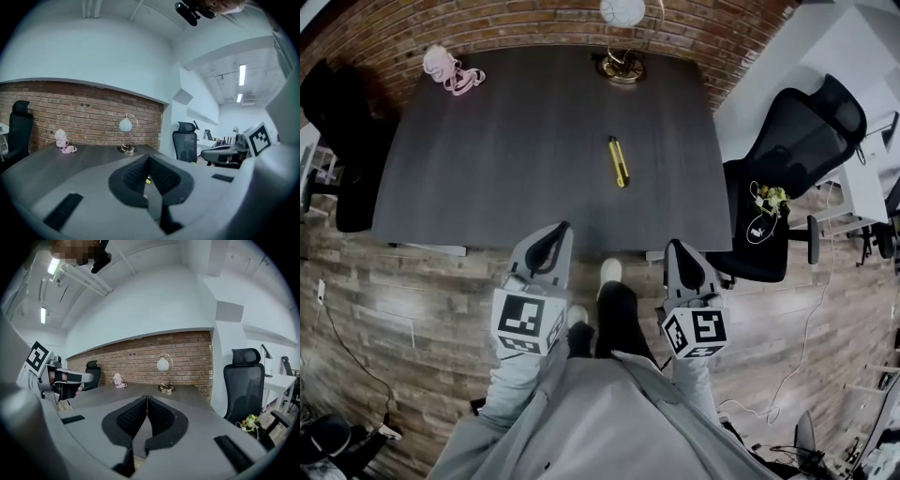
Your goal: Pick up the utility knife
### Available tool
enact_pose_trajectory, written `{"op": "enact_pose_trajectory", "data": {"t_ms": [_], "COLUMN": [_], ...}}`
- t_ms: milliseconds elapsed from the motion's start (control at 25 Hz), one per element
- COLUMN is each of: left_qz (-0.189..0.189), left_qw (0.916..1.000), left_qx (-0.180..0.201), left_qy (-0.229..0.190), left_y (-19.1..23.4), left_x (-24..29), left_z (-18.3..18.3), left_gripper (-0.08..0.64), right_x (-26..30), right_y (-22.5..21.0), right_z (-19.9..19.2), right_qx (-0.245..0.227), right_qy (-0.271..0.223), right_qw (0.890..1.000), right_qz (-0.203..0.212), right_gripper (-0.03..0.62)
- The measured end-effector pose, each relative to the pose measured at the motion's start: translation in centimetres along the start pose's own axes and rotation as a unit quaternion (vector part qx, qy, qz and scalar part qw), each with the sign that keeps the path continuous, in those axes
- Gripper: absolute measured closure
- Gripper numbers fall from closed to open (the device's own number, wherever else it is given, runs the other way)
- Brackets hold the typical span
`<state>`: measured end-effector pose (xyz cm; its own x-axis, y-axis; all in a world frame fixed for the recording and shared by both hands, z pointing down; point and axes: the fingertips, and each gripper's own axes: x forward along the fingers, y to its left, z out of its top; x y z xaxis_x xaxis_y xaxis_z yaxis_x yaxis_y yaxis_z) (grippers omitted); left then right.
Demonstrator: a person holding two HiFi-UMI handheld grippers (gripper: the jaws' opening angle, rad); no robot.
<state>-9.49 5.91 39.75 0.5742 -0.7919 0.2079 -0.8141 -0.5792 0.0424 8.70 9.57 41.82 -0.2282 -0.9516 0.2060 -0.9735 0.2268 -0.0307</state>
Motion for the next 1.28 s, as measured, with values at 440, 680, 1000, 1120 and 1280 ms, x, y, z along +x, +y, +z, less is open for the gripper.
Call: {"op": "enact_pose_trajectory", "data": {"t_ms": [440,680,1000,1120,1280], "left_qz": [0.026,0.045,0.072,0.073,0.068], "left_qw": [0.9996,0.9988,0.9974,0.9973,0.9976], "left_qx": [0.009,0.011,0.007,0.005,0.004], "left_qy": [-0.007,-0.013,-0.005,0.0,0.004], "left_y": [3.4,4.5,6.2,6.8,7.7], "left_x": [12.2,18.0,21.8,22.6,23.5], "left_z": [3.9,6.3,7.0,7.1,7.2], "left_gripper": [0.541,0.541,0.541,0.541,0.541], "right_x": [11.3,16.9,21.4,22.5,23.8], "right_y": [-7.2,-10.6,-12.3,-12.2,-11.8], "right_z": [3.2,5.6,6.8,7.0,7.0], "right_qx": [-0.001,-0.012,-0.017,-0.016,-0.013], "right_qy": [-0.01,-0.013,-0.011,-0.008,-0.001], "right_qw": [1.0,0.998,0.996,0.995,0.995], "right_qz": [0.03,0.061,0.092,0.097,0.098], "right_gripper": [0.574,0.574,0.574,0.574,0.574]}}
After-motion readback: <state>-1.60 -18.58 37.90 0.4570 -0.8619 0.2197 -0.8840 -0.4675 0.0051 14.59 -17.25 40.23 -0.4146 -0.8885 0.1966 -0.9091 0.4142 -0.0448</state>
